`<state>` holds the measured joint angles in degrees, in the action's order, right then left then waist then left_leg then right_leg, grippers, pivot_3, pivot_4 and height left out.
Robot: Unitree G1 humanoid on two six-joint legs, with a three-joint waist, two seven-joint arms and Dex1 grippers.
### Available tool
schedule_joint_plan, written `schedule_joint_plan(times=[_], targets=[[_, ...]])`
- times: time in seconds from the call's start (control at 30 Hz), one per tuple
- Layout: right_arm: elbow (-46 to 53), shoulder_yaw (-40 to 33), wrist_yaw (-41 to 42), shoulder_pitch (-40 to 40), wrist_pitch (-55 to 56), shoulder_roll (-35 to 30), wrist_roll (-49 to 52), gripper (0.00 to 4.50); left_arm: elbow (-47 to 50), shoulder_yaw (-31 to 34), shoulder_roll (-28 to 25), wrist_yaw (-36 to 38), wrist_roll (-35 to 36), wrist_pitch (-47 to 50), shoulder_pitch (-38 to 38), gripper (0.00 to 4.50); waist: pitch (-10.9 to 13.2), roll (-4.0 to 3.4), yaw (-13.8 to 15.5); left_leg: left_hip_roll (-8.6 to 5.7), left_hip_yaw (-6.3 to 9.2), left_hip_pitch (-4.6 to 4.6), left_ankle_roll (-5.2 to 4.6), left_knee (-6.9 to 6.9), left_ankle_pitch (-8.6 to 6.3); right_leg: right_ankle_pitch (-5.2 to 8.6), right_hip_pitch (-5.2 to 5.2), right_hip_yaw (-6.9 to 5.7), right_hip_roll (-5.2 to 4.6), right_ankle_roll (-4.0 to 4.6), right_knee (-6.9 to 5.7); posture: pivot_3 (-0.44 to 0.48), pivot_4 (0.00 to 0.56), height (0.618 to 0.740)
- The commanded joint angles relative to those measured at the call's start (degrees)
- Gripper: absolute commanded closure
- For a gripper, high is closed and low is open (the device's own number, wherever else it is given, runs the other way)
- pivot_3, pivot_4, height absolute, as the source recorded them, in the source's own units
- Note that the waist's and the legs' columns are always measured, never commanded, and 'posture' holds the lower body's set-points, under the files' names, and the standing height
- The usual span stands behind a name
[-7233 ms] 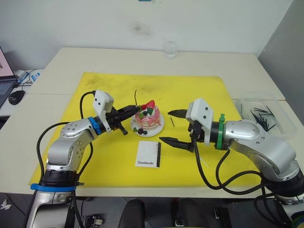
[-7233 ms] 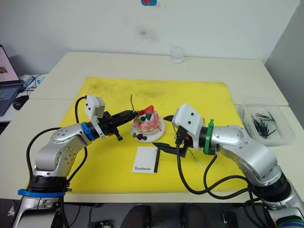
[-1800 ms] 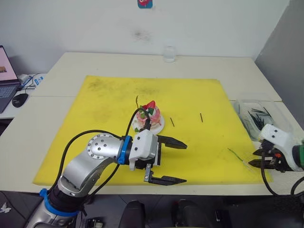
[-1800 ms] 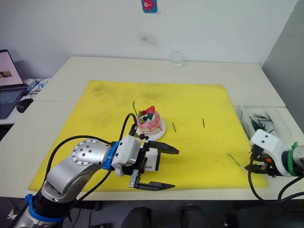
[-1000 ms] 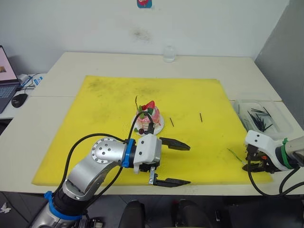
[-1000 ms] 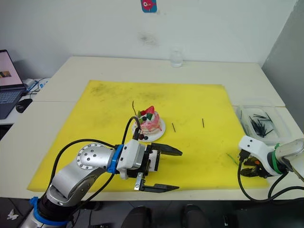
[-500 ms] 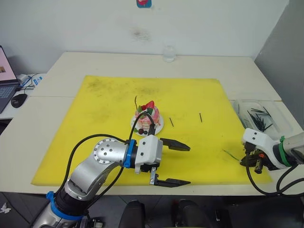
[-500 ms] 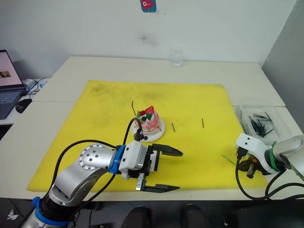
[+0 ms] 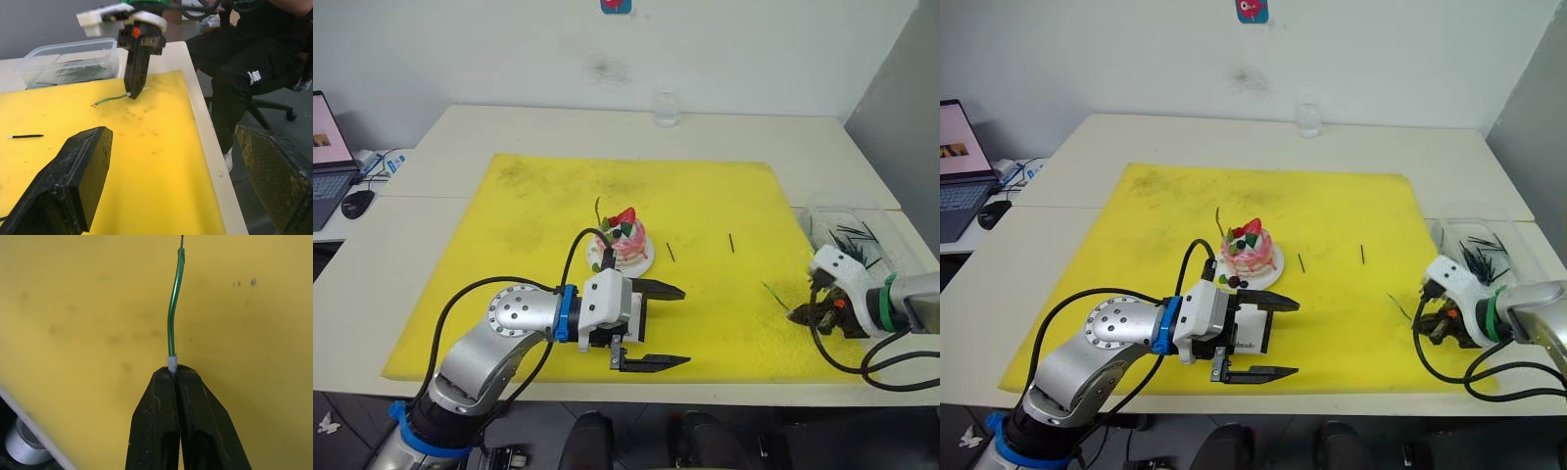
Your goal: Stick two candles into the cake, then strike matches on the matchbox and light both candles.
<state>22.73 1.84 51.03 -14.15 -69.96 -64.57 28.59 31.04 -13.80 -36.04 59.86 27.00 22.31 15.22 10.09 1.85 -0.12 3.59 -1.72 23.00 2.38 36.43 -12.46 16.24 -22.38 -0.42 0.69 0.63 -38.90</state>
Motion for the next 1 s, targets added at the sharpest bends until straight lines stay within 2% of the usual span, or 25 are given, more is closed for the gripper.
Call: schedule_joint_plan(times=[0.03,0.1,0.2,0.27,1.0], targets=[[0.1,1.5,0.2,0.1,3.5,-2.1,-2.2,4.46,1.9,1.1,-0.3,-0.2,1.0,-0.1,-0.1,0.0,0.0,-0.01,0.0,0.0,0.01,-0.01,0.0,0.0,0.0,0.0,0.0,0.01,0.0,0.0,0.0,0.0,0.15,0.74],[-0.6,2.5,0.2,0.0,4.7,-2.7,-3.2,4.46,2.0,0.8,-0.2,-0.4,0.9,-0.1,-0.1,0.0,0.0,-0.01,0.0,0.0,0.01,-0.03,0.0,0.0,0.0,0.0,0.0,-0.01,0.0,0.0,0.0,0.0,0.15,0.74],[-1.3,4.2,0.8,-0.4,6.3,-3.7,-4.1,3.79,2.1,0.5,0.0,-0.8,0.6,-0.1,0.0,0.0,0.0,-0.01,0.0,0.0,0.01,-0.02,0.0,-0.01,0.0,0.0,0.01,-0.05,0.0,0.0,-0.01,0.0,0.15,0.74],[-0.8,5.2,1.5,-0.9,6.6,-4.3,-4.3,3.18,2.1,0.2,0.1,-1.0,0.3,-0.3,-0.1,0.0,0.0,-0.01,0.0,0.0,0.01,-0.02,0.0,-0.01,0.0,0.01,0.0,-0.04,0.0,0.01,0.0,0.0,0.15,0.74],[-3.8,13.0,5.9,-8.8,9.0,-4.3,-9.0,3.18,1.2,-2.1,2.2,-2.1,-2.8,-2.9,-0.8,0.0,0.0,-0.01,-0.1,0.03,0.01,-0.05,0.0,-0.02,0.0,0.01,-0.01,-0.02,-0.05,0.01,-0.01,0.0,0.15,0.74]])
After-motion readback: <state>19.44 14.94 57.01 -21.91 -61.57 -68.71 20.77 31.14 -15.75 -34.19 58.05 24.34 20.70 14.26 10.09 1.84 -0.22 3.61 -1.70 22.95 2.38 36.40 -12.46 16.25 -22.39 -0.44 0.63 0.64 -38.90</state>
